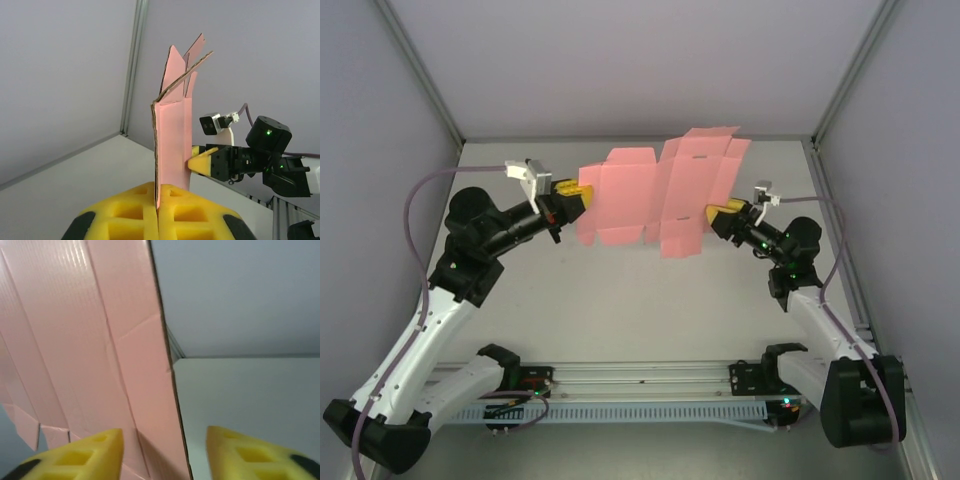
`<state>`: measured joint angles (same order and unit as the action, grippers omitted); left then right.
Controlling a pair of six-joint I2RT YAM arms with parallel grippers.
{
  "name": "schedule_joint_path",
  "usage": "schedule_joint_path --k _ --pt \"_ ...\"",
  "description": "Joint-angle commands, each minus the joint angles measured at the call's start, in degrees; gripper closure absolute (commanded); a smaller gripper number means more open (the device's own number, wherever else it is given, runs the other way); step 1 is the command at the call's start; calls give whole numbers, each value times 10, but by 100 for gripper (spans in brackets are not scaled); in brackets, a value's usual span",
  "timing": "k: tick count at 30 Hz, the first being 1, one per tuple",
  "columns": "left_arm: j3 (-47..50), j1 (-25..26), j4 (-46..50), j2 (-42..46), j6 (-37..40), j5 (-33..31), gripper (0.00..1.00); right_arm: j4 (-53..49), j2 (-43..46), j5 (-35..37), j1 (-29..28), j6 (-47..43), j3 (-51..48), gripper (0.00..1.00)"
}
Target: Assemble paper box
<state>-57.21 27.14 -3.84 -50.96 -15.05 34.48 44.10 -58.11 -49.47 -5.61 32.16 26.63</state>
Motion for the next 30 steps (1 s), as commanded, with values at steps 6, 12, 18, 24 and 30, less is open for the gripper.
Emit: schedule_joint_path --k 6,12,18,24,30 --pt "2 4 -13 9 -17 -45 100 62 4 -38 3 21 16 100" --pt "34 4 73 11 -44 -206 49 -194 33 -24 -12 -116 79 100" --pt "77 3 188 -13 -71 -375 0 -498 41 72 -92 -263 124 100" --pt "78 4 245 -22 -77 -415 0 -557 0 99 -114 -247 101 100" --pt "81 4 243 -16 -79 -419 0 -639 -69 208 -139 -298 157 100"
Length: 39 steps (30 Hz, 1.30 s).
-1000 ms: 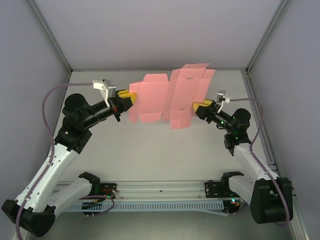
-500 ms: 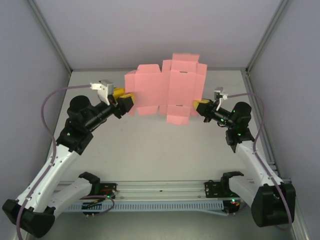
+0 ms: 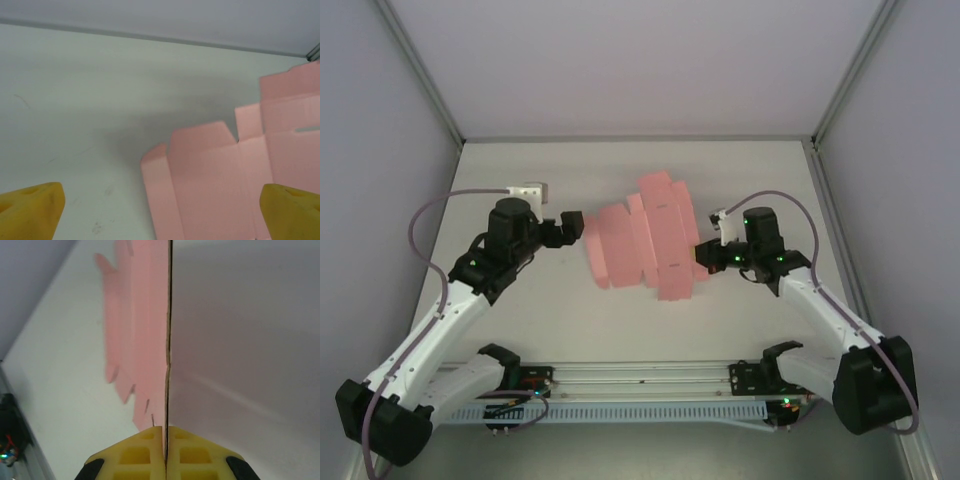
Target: Assemble paper box
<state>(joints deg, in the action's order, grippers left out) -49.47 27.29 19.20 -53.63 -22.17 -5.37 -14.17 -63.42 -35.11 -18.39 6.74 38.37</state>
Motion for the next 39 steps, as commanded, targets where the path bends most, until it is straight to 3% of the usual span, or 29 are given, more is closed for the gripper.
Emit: schedule_joint_path --k 1,7,15,20,31,39 --pt "5 2 13 11 -10 -20 0 -68 -28 96 -19 -58 51 100" --pt "12 2 10 2 -13 -15 0 -103 -88 343 -95 -153 103 100" --pt "8 2 2 -27 -12 2 0 -9 -131 560 -195 -301 99 100" --pt "6 2 -6 -44 -15 18 0 28 -162 618 -226 -382 96 100" --pt "-4 2 -36 -95 -25 35 0 347 -138 655 -296 -572 -36 100" --pt "-33 4 -99 -183 -10 110 0 321 -129 647 -304 -550 -30 100"
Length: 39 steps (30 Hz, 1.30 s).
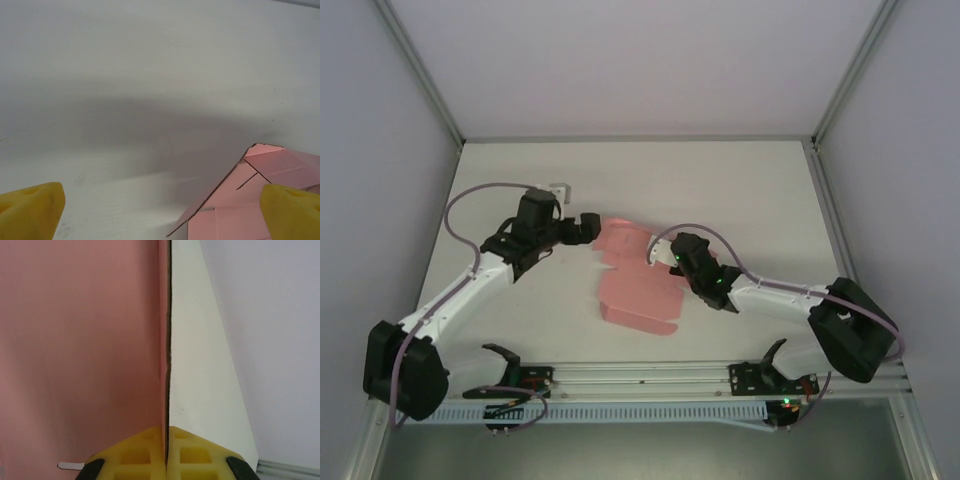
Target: Assemble paper box
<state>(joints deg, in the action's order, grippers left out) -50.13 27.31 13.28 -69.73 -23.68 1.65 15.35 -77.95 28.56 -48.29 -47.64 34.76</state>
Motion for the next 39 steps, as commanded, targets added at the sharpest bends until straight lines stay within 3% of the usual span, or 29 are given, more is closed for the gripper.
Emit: schedule_joint_path --k 1,20,25,31,39 --pt "-31 4 -43 -31 9 44 0 26 18 10 -5 -5 7 100" --pt "-66 54 -48 -136 99 40 0 -6 24 -12 -11 14 22 100" --pt "-58 70 -63 -137 85 31 0 -13 30 -30 -11 36 26 100" --pt "-26 99 -144 -126 29 -11 0 -9 43 -87 -15 67 25 100" --pt "-23 163 -182 -132 -68 -159 0 16 57 -132 -20 101 18 100"
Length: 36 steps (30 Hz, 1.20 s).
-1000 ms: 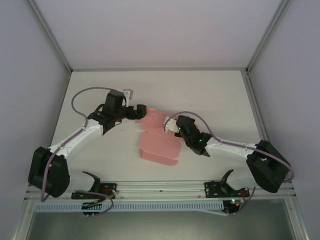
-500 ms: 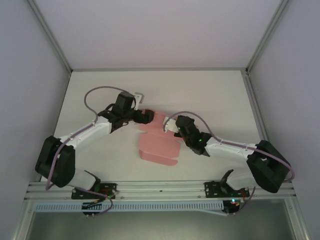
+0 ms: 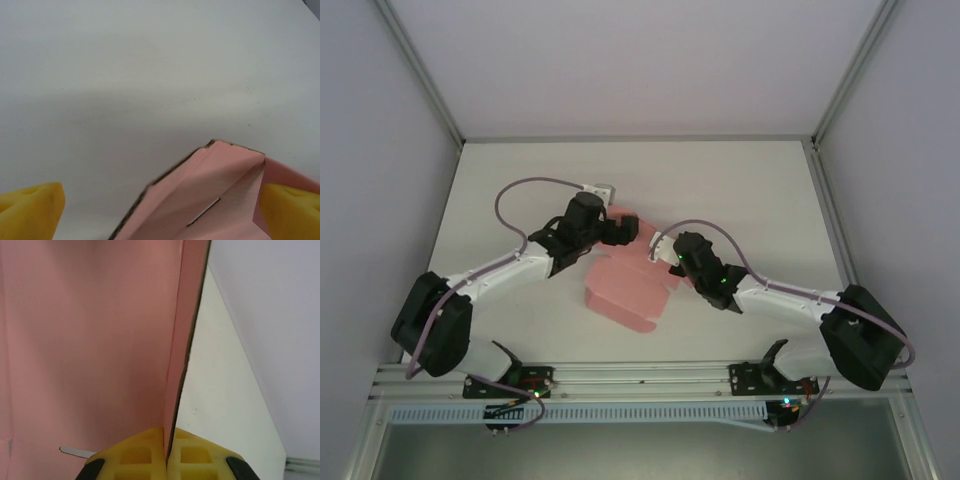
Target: Assemble paper box
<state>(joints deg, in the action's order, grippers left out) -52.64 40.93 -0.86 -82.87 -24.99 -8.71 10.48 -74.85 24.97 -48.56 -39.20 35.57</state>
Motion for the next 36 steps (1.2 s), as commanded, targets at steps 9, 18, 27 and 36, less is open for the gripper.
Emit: schedule_joint_path --k 9,18,27,36 --pt "19 27 5 33 -56 -84 0 33 39 -37 -18 16 9 100" --pt "94 -17 81 196 -10 -50 0 9 54 -28 -10 27 1 100" --pt "141 -100 162 263 -40 -44 0 4 56 -34 3 36 1 100" --pt "195 -132 121 239 -72 -16 0 -2 60 -63 27 59 1 100"
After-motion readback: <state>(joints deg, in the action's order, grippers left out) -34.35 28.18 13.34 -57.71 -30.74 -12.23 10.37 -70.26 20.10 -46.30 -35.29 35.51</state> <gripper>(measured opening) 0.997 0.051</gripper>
